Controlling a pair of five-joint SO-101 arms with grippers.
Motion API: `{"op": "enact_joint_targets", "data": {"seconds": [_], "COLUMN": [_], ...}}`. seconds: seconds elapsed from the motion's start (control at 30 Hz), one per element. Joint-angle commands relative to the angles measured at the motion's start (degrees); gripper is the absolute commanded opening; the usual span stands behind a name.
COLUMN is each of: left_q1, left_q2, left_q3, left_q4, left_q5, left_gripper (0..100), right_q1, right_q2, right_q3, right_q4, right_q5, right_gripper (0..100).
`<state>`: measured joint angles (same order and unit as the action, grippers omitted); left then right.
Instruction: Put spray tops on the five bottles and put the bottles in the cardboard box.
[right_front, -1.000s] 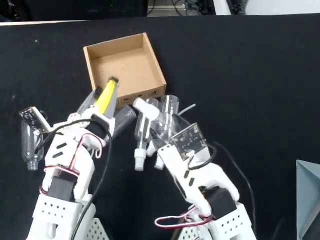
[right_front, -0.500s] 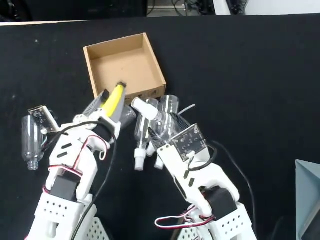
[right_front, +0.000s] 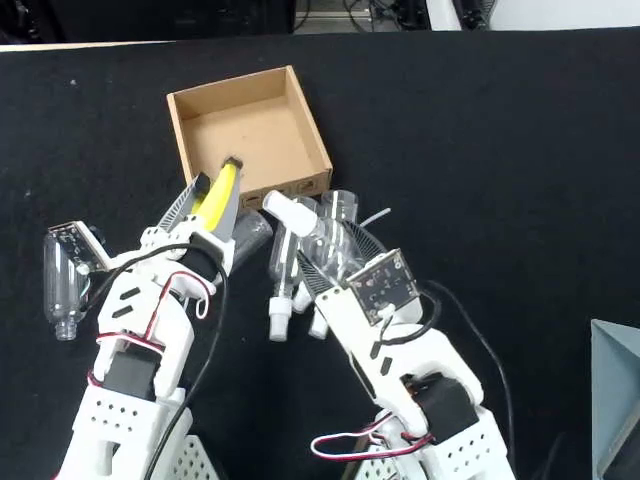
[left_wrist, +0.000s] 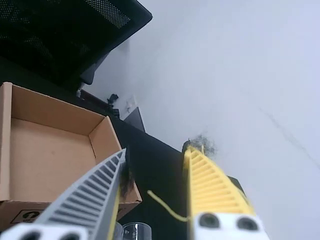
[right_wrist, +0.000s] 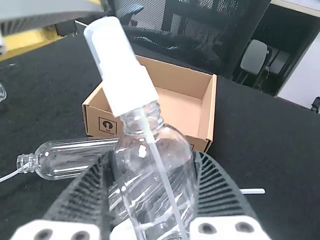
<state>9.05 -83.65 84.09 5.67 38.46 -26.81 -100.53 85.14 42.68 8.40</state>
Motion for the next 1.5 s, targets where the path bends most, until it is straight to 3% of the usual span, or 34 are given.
{"op": "enact_joint_targets", "data": {"seconds": [0.0, 0.27, 0.53, 0.87, 1.03, 1.27, 1.47], "left_q1": [0.0, 4.0, 10.2, 11.6, 15.4, 16.2, 18.8], "left_q2": [-0.4, -0.8, -0.9, -0.9, -0.7, -0.4, -0.9], "left_q3": [-1.1, 0.4, 1.5, 1.5, 2.1, 2.2, 3.8], "left_q4": [-1.2, -1.4, -1.1, -1.1, -1.1, -1.1, -1.1], "left_q5": [-0.4, -0.8, -6.8, -6.9, -12.7, -14.0, -19.2], "left_gripper": [17, 17, 17, 17, 17, 17, 17], "right_q1": [-0.5, -0.5, -0.5, -0.5, -0.5, -0.5, -0.5], "right_q2": [-1.5, -1.5, -1.5, -1.5, -1.5, -1.5, -1.5], "right_q3": [-4.7, -5.1, -4.7, -3.4, -2.8, -2.4, -0.5], "right_q4": [-1.8, -1.8, -1.5, -1.8, -1.7, -1.2, -1.7], "right_q5": [-0.4, -0.4, -0.4, -0.1, -0.1, -0.1, 0.0], "right_gripper": [7.0, 7.0, 6.7, 6.7, 6.7, 6.7, 6.7]}}
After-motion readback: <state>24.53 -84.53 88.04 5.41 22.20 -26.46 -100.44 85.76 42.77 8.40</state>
